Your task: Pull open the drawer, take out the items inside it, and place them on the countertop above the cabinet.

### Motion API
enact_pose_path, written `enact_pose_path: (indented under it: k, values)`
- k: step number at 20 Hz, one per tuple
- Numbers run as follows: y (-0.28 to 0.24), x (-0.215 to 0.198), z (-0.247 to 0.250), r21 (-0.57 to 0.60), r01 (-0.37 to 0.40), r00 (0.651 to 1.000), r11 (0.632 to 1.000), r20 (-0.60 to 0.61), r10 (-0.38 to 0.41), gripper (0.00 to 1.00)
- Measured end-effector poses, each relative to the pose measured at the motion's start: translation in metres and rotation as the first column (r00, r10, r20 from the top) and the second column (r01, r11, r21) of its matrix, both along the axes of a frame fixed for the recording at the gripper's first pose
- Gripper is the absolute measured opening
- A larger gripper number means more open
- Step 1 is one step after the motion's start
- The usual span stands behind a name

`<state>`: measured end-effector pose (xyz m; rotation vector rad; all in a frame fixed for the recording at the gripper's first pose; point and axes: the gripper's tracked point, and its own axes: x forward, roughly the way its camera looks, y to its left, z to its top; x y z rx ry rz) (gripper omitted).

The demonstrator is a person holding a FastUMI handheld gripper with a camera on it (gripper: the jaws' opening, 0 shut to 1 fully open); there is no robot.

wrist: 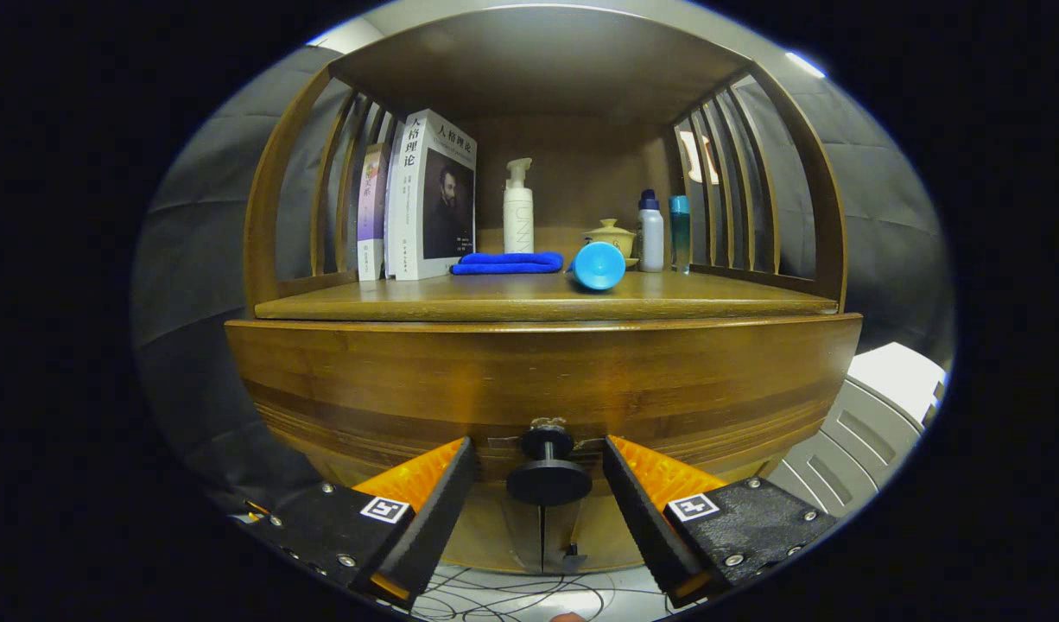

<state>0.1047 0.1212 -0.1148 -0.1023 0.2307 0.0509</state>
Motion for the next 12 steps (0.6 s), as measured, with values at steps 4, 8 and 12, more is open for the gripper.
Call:
enact_pose_path:
  k: [4, 8, 12]
  values:
    - [0.002, 0.013, -0.001, -0.002, 0.002, 1.0, 1.0, 0.005, -0.002, 0.93]
    - [0.003, 0.018, -0.002, -0.021, 0.019, 1.0, 1.0, 0.013, -0.019, 0.93]
    - [-0.002, 0.009, 0.007, -0.062, -0.01, 1.0, 0.998, 0.012, 0.011, 0.93]
